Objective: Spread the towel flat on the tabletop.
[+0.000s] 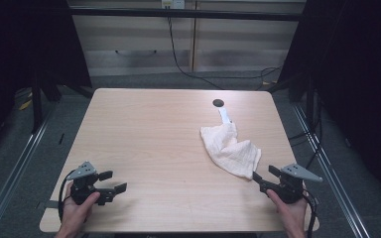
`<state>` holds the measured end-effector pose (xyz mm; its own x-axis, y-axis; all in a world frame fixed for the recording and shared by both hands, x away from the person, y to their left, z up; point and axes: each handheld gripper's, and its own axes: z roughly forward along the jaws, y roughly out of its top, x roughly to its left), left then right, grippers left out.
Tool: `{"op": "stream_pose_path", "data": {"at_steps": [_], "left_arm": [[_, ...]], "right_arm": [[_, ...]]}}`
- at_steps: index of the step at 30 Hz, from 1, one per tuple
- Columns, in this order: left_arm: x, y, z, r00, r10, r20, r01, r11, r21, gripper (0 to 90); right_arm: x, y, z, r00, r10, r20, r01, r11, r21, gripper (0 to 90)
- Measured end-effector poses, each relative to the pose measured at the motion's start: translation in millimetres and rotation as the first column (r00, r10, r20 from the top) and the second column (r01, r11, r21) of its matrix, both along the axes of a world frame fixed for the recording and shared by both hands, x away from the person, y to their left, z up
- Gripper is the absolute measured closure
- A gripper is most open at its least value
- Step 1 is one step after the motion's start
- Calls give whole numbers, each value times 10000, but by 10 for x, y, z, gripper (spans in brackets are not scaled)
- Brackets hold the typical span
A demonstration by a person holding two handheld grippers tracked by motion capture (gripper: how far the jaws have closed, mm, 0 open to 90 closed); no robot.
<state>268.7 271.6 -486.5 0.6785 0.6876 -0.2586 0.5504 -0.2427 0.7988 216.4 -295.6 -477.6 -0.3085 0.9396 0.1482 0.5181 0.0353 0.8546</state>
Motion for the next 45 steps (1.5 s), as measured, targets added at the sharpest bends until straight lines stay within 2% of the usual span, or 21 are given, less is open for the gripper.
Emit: {"op": "stream_pose_path", "data": {"at_steps": [3,4,5,8,9,11,14,16,18,19,20,24,28,29,30,33,36,42,43,44,45], "left_arm": [[1,2,-5,10000,71,-52,-71,10000,16,179],[-2,1,-4,9999,79,-72,-79,9999,73,179],[-2,1,-4,9999,79,-72,-79,9999,73,179],[-12,-2,-6,9999,89,-63,-88,9999,109,180],[-8,-2,-14,9999,134,-84,-133,9998,165,181],[-2,-3,-18,9999,-17,-105,19,9999,146,180],[-1,-17,-19,9999,-46,-93,48,9998,189,178],[3,-19,-22,9999,-28,-121,30,9999,145,178],[13,-14,-28,9999,-17,-133,19,9998,196,178],[17,-14,-32,9999,13,-164,-9,9998,217,178],[17,-12,-38,9998,0,-190,5,9997,259,178],[0,-7,-39,9998,13,-209,-7,9996,296,178],[-29,20,-34,9998,52,-193,-47,9996,267,178],[-33,27,-34,9998,51,-180,-46,9997,250,178],[-38,33,-32,9998,70,-175,-66,9997,253,178],[-32,30,-35,9998,91,-171,-87,9996,260,178],[-10,9,-47,9997,98,-239,-90,9994,343,178],[10,0,-52,9995,83,-304,-73,9995,322,178],[15,-4,-49,9996,61,-275,-51,9994,333,178],[15,-4,-49,9996,61,-275,-51,9994,333,178],[21,-6,-51,9996,48,-268,-39,9994,341,178]], "right_arm": [[21,6,-7,9993,233,-299,-230,9997,96,281],[39,26,-12,9955,700,-633,-677,9970,375,270],[39,26,-12,9955,700,-633,-677,9970,375,270],[43,77,26,9931,963,-662,-948,9952,247,299],[74,111,73,9890,1322,-661,-1317,9912,128,322],[120,148,108,9859,1532,-671,-1538,9881,-45,329],[198,207,138,9854,1588,-618,-1620,9854,-517,359],[229,224,147,9842,1662,-609,-1696,9840,-556,360],[364,237,159,9794,1872,-755,-1896,9815,-258,361],[364,237,159,9794,1872,-755,-1896,9815,-258,361],[483,231,174,9761,1971,-916,-1985,9801,-62,361],[627,232,198,9752,2043,-850,-2043,9789,87,382],[883,313,219,9626,2455,-1142,-2464,9691,67,363],[883,313,219,9626,2455,-1142,-2464,9691,67,363],[985,342,233,9585,2586,-1201,-2614,9652,-82,319],[1069,344,258,9545,2726,-1212,-2746,9615,-2,310],[1242,350,324,9441,2932,-1506,-2984,9544,-123,280],[1440,404,321,9342,3069,-1819,-3182,9473,-361,292],[1516,435,275,9234,3219,-2090,-3368,9408,-387,302],[1540,443,259,9189,3255,-2227,-3423,9387,-405,309],[1540,443,259,9189,3255,-2227,-3423,9387,-405,309]]}}
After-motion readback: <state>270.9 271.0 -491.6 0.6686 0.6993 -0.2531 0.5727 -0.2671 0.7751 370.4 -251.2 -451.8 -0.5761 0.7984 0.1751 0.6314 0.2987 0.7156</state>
